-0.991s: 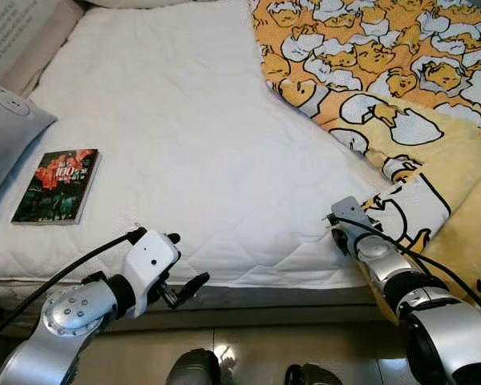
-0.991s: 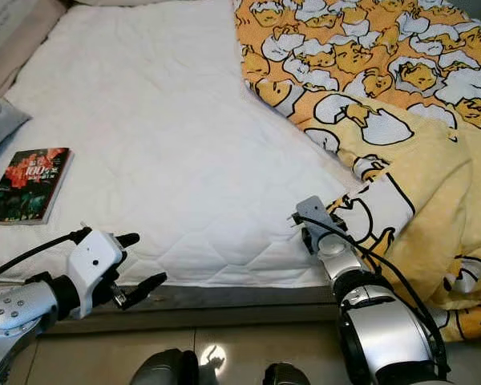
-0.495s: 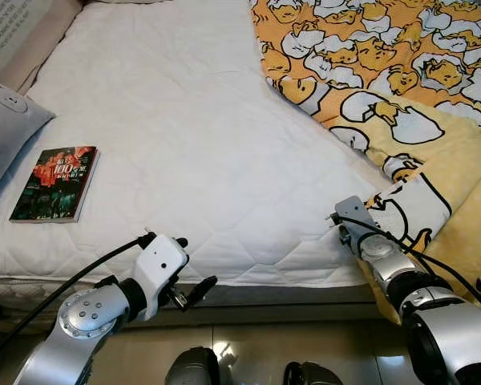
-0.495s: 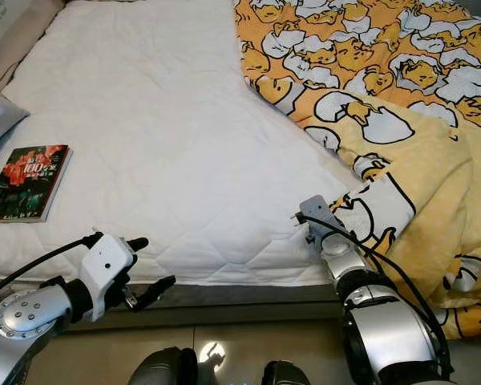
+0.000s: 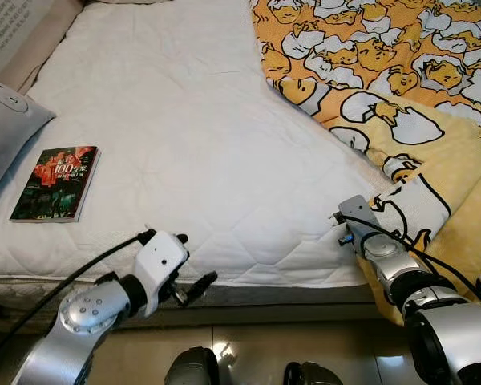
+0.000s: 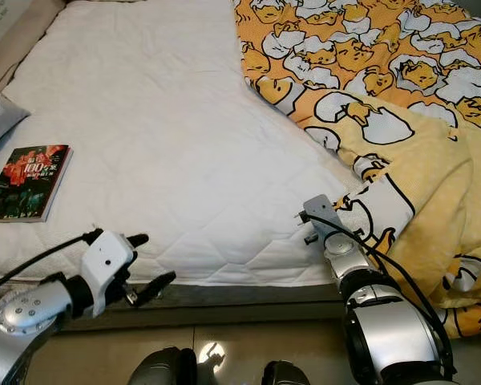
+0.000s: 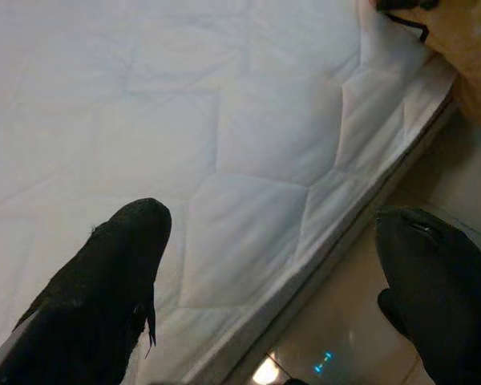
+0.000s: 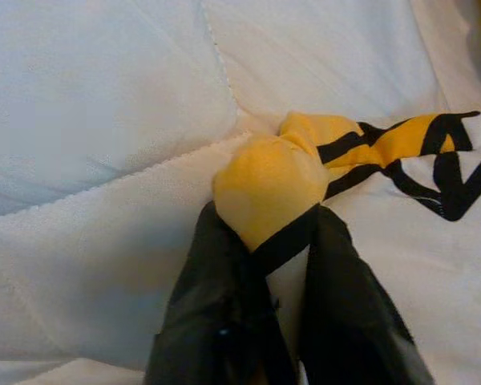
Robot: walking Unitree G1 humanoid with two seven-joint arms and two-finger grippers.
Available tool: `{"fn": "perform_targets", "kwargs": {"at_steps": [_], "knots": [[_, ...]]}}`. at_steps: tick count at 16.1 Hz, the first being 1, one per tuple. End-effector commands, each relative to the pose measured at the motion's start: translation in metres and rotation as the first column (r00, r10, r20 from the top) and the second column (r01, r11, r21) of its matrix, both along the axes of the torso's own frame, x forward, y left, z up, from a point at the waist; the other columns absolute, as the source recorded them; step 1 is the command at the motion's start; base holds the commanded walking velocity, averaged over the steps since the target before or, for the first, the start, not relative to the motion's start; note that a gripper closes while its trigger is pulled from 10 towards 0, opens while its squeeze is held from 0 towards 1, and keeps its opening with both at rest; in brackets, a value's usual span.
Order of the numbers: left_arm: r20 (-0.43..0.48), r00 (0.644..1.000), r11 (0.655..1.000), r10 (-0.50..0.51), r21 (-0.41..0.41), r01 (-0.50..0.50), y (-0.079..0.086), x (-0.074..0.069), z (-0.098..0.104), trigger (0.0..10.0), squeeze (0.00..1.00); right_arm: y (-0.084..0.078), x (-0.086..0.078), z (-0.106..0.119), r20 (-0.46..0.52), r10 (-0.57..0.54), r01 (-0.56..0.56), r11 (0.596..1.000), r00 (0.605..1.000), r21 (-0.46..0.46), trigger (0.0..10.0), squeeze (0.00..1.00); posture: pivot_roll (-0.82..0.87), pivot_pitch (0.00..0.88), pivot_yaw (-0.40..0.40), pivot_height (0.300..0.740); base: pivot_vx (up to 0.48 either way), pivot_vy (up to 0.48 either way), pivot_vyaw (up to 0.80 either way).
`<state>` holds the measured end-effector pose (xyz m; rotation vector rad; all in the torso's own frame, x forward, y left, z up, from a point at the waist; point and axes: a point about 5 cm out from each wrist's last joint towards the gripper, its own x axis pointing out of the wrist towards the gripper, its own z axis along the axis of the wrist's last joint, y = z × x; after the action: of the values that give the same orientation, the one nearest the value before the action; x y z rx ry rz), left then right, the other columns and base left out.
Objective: Clean up the room
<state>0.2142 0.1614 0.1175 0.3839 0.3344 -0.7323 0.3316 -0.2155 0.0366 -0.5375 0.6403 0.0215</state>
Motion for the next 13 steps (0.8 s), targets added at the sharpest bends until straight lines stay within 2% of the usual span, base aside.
{"fn": "perform_targets", "kwargs": {"at_steps": [1, 4, 8, 9, 10, 12, 13], "knots": [[0.002, 1.000, 1.000, -0.002, 0.002, 0.002, 0.002, 0.000, 0.004, 10.0, 0.23, -0.004, -0.002, -0.001, -0.008, -0.011, 0.011, 1.000, 1.000, 0.019, 0.0, 0.00, 0.22, 0.109, 0.019, 0.740, 0.000, 0.000, 0.00], [-0.010, 1.000, 1.000, 0.017, -0.019, -0.018, 0.009, 0.008, 0.002, 10.0, 0.23, -0.004, -0.002, -0.001, 0.013, -0.023, 0.022, 0.998, 1.000, 0.053, 0.0, 0.00, 0.21, 0.067, 0.027, 0.740, 0.000, 0.000, 0.00], [-0.014, 0.999, 0.999, 0.040, -0.029, -0.040, 0.008, 0.013, -0.004, 10.0, 0.23, -0.001, -0.002, -0.002, 0.040, -0.046, 0.042, 0.993, 0.998, 0.110, 0.0, 0.00, 0.16, 0.016, 0.059, 0.740, 0.000, 0.000, 0.00], [-0.007, 0.996, 0.994, 0.087, -0.058, -0.087, 0.006, 0.015, -0.006, 10.0, 0.23, 0.001, 0.000, 0.001, 0.075, -0.042, 0.029, 0.986, 0.996, 0.164, 0.0, 0.00, 0.13, 0.000, 0.063, 0.740, 0.000, 0.000, 0.00], [-0.006, 0.996, 0.994, 0.090, -0.061, -0.090, 0.005, 0.015, -0.006, 10.0, 0.23, 0.001, 0.000, 0.002, 0.080, -0.041, 0.027, 0.984, 0.996, 0.174, 0.0, 0.00, 0.13, 0.000, 0.063, 0.740, 0.000, 0.000, 0.00], [-0.020, 0.998, 0.996, 0.064, -0.059, -0.065, -0.003, 0.017, -0.016, 10.0, 0.22, 0.004, 0.000, 0.004, 0.113, -0.013, -0.016, 0.968, 0.993, 0.249, 0.0, 0.00, 0.09, 0.000, 0.048, 0.740, 0.000, 0.000, 0.00], [-0.034, 0.995, 0.994, 0.099, -0.049, -0.100, -0.004, 0.022, -0.024, 10.0, 0.22, 0.011, -0.002, 0.003, 0.129, 0.047, -0.084, 0.951, 0.991, 0.299, 0.0, 0.00, 0.08, 0.000, 0.040, 0.740, 0.000, 0.000, 0.00]]}}
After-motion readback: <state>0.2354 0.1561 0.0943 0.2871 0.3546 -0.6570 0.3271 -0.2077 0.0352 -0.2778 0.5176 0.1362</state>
